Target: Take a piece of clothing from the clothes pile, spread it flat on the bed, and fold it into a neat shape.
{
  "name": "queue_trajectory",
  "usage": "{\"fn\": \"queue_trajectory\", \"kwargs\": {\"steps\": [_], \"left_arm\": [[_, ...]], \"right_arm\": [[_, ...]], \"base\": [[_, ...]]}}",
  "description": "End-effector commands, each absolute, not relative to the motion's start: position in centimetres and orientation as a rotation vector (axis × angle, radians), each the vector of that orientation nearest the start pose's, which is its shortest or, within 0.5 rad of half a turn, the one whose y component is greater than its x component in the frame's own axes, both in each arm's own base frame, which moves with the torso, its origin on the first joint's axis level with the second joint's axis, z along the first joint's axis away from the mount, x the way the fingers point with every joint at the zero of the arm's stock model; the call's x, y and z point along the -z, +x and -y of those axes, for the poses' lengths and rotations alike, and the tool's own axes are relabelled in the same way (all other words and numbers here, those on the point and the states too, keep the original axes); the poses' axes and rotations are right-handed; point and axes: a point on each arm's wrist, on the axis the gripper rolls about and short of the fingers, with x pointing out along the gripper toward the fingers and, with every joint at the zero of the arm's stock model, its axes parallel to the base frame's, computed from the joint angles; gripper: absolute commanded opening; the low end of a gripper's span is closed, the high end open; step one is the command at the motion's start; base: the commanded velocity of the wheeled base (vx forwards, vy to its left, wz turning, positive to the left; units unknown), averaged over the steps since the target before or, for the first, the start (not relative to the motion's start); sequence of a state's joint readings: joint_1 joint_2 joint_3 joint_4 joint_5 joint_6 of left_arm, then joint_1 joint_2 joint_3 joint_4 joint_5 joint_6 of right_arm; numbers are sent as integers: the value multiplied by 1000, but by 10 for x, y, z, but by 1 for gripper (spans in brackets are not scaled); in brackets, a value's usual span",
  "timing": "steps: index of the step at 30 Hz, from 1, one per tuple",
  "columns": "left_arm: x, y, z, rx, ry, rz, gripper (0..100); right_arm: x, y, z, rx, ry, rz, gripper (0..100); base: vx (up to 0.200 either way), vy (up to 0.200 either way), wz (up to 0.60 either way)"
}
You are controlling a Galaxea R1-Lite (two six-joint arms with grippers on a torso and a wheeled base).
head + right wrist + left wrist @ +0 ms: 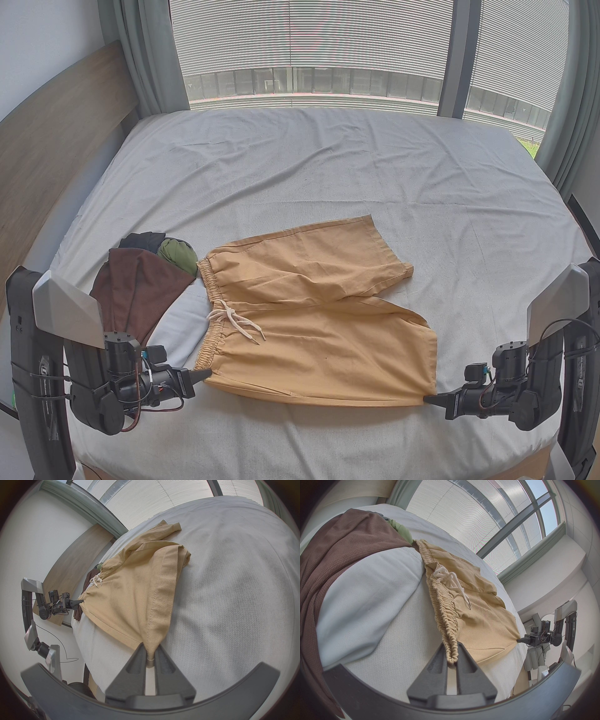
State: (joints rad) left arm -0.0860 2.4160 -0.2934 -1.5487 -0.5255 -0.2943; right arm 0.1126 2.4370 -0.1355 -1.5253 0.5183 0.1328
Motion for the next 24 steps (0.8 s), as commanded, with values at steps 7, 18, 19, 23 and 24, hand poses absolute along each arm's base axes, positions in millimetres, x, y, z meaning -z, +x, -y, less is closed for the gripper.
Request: {"fn": "queue_trajectory", "kwargs": {"steps": [7, 18, 19, 23, 24], "left_arm": [[45, 278, 34, 502, -398, -659, 100], [42, 286, 30, 487, -395, -620, 100], [42, 286, 30, 487, -395, -622, 100], [42, 286, 30, 490, -393, -622, 100], [43, 285, 30, 489, -395, -624, 100]], "right_arm": [[61, 234, -33, -524, 290, -833, 100], [12, 275, -11, -472, 269, -528, 100], [11, 279, -10, -470, 269, -515, 100], [4, 317, -3, -443, 319, -453, 100], [4, 322, -3, -440, 330, -463, 100]], "base": [[0, 0, 0], [0, 0, 0], [0, 0, 0], [0, 0, 0], [0, 0, 0]]}}
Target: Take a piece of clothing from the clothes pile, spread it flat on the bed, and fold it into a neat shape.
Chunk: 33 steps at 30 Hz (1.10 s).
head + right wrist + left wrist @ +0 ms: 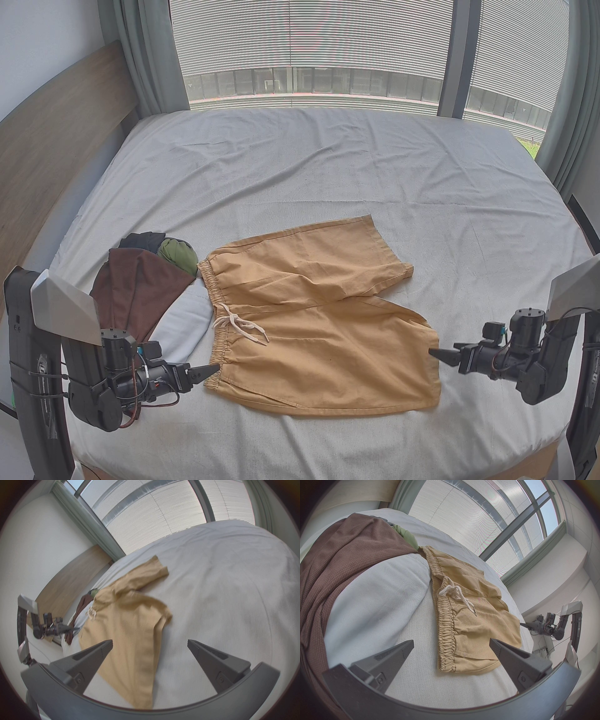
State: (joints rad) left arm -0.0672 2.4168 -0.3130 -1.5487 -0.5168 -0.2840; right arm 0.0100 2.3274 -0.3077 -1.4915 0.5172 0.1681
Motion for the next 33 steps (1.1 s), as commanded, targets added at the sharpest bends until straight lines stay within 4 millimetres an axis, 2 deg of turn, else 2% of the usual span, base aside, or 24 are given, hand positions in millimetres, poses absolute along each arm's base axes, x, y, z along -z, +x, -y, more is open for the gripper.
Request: {"fn": "queue_trajectory", "kwargs": {"steps": [1, 7, 13, 22, 28, 33], "left_arm": [[43, 285, 30, 489, -395, -624, 100], [43, 285, 31, 493, -395, -628, 100], [43, 286, 32, 495, -394, -626, 100], [45, 287, 33, 500, -392, -625, 100], [45, 287, 33, 500, -392, -625, 100], [44, 287, 33, 500, -392, -624, 100]], "right_arm": [[4, 322, -3, -440, 330, -463, 100], [-2, 356, -6, -446, 332, -478, 100], [0, 377, -10, -455, 315, -521, 100], [13, 387, -30, -494, 293, -560, 100], [30, 390, -36, -489, 292, -594, 100], [34, 396, -37, -484, 289, -587, 100]], "base": [[0, 0, 0], [0, 0, 0], [0, 0, 0], [0, 0, 0], [0, 0, 0], [0, 0, 0]]}}
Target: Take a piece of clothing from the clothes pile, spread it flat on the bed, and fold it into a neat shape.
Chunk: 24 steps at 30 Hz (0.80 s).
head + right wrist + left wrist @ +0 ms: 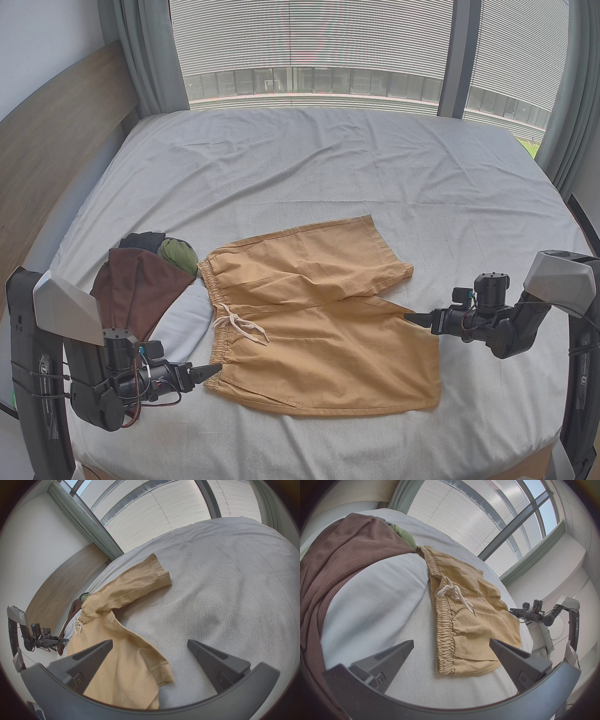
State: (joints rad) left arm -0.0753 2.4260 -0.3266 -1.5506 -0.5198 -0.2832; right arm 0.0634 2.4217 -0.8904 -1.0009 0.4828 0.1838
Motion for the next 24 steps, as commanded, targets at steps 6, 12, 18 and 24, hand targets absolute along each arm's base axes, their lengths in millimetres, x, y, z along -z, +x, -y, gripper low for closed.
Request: {"fn": "queue_trajectory", "kwargs": {"steps": [6, 12, 18, 24], "left_arm": [[44, 287, 33, 500, -392, -624, 100], [44, 287, 33, 502, -391, -624, 100], [45, 286, 35, 508, -390, -630, 100], [46, 285, 36, 509, -390, -635, 100]], "right_arm": [[33, 401, -39, -471, 278, -570, 0], [30, 404, -39, -471, 276, -557, 0], [18, 410, -37, -464, 267, -510, 0], [1, 420, -35, -442, 261, -493, 0]], "base": [[0, 0, 0], [0, 0, 0], [0, 0, 0], [0, 0, 0]]}}
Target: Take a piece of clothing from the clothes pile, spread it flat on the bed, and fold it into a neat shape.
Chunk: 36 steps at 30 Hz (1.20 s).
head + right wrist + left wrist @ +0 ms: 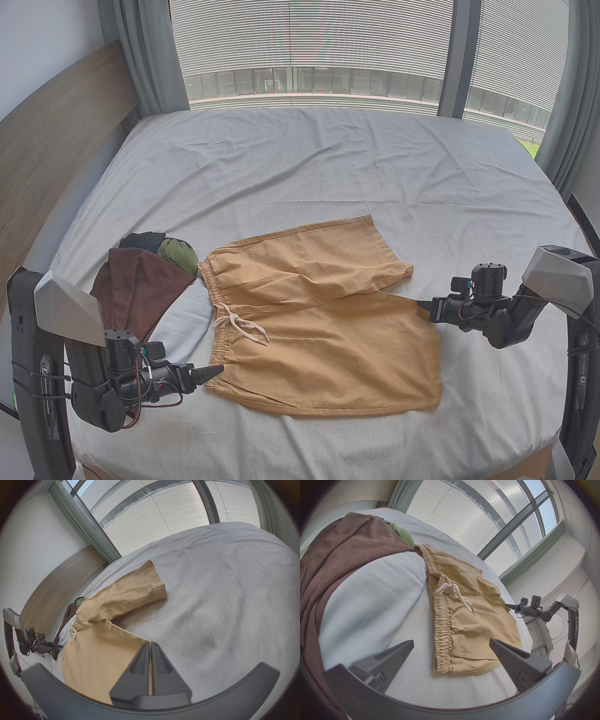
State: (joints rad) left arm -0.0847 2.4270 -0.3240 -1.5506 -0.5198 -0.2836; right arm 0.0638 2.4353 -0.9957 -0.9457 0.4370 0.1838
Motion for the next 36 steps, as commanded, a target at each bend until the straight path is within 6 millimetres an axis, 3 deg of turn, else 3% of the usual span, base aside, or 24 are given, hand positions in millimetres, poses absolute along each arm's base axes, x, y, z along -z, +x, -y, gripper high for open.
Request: {"fn": "queue_trajectory", "kwargs": {"steps": [1, 10, 18, 19, 24, 30, 36], "left_arm": [[46, 285, 36, 509, -390, -635, 100], [47, 285, 36, 508, -390, -639, 100], [49, 284, 36, 509, -384, -646, 100], [49, 283, 36, 509, -382, -648, 100], [50, 279, 35, 505, -383, -665, 100], [51, 272, 36, 512, -388, -692, 100], [52, 270, 42, 528, -391, -706, 100]], "right_arm": [[0, 422, -35, -441, 260, -489, 0], [-8, 439, -37, -424, 254, -475, 0], [-8, 441, -35, -417, 253, -471, 0], [-8, 442, -35, -415, 252, -462, 100], [-14, 431, -34, -400, 245, -447, 100], [-30, 389, -38, -419, 239, -428, 100], [-22, 356, -45, -451, 225, -379, 100]], "base": [[0, 0, 0], [0, 0, 0], [0, 0, 0], [0, 0, 0], [0, 0, 0], [0, 0, 0], [0, 0, 0]]}}
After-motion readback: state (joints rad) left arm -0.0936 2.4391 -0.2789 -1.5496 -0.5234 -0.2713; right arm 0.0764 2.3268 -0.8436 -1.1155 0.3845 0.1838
